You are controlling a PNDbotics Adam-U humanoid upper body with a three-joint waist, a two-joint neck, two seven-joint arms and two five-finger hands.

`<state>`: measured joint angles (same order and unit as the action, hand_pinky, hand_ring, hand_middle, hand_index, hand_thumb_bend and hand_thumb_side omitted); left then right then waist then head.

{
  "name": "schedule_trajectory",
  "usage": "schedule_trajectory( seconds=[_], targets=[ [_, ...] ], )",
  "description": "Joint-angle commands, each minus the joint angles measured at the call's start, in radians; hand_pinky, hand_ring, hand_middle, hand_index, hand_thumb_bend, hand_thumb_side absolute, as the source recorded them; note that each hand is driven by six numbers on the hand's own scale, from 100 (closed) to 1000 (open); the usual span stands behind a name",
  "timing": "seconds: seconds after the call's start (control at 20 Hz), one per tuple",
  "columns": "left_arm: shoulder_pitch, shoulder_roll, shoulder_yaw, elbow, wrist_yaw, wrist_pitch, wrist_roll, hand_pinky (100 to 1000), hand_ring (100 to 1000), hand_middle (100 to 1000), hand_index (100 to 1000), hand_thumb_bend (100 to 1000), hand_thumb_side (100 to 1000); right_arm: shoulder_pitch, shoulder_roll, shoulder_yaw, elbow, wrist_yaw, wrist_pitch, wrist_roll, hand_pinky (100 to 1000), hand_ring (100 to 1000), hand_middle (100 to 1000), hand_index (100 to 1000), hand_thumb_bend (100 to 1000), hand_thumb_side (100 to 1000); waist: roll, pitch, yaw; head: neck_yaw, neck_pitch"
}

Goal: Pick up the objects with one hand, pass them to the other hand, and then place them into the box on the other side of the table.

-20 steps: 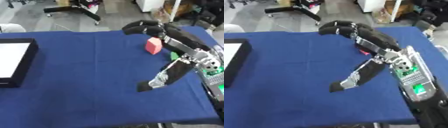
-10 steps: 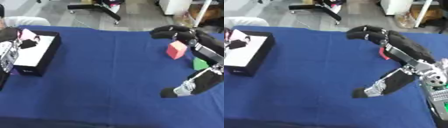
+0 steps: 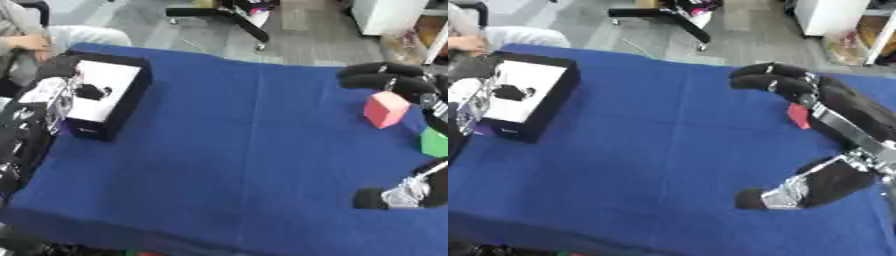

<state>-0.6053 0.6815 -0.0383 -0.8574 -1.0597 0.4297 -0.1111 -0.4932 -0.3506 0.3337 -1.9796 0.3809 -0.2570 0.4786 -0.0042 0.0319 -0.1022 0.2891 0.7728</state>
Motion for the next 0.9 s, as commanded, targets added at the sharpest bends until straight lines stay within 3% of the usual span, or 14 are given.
schedule_trajectory(
  seconds=[0.05,0.1,0.25,0.4,0.55,0.7,0.9],
  targets=[
    [-0.010,0.059,0.015,-0.018,-0.040,0.010,0.000,918,897,902,994,870,801,-0.011,-0.007,-0.004,-0.020,-0.002,0.001,0.004,866,943,876,900,759,551,0.004,-0.012,0.000,0.005,-0.003],
    [-0.008,0.064,0.016,-0.019,-0.056,0.012,-0.001,931,925,931,1000,934,822,-0.011,-0.007,-0.004,-0.020,-0.002,0.001,0.004,866,943,878,900,754,551,0.004,-0.013,0.000,0.006,-0.003],
    [-0.006,0.077,0.022,-0.027,-0.105,0.015,-0.007,943,950,958,1000,1000,852,-0.009,-0.008,-0.006,-0.020,0.000,0.002,0.004,866,942,879,901,737,553,0.005,-0.013,0.000,0.008,-0.003],
    [0.003,0.097,0.040,-0.073,-0.137,0.024,0.012,947,956,966,1000,1000,855,-0.007,-0.009,-0.007,-0.020,0.003,0.004,0.002,865,943,879,902,727,552,0.006,-0.013,0.001,0.007,-0.003],
    [0.019,0.116,0.057,-0.153,-0.140,0.034,0.038,953,955,965,1000,1000,804,-0.006,-0.010,-0.008,-0.020,0.005,0.005,0.000,865,942,879,902,721,553,0.007,-0.012,0.003,0.003,-0.003],
    [0.038,0.135,0.081,-0.268,-0.126,0.048,0.076,953,927,930,1000,900,669,-0.005,-0.012,-0.011,-0.020,0.007,0.006,-0.005,865,942,879,903,719,553,0.007,-0.012,0.005,-0.009,-0.003],
    [0.074,0.140,0.114,-0.454,-0.083,0.071,0.162,946,891,884,983,784,581,-0.004,-0.014,-0.016,-0.020,0.010,0.008,-0.016,865,939,874,905,715,552,0.006,-0.012,0.008,-0.036,-0.003]
  ],
)
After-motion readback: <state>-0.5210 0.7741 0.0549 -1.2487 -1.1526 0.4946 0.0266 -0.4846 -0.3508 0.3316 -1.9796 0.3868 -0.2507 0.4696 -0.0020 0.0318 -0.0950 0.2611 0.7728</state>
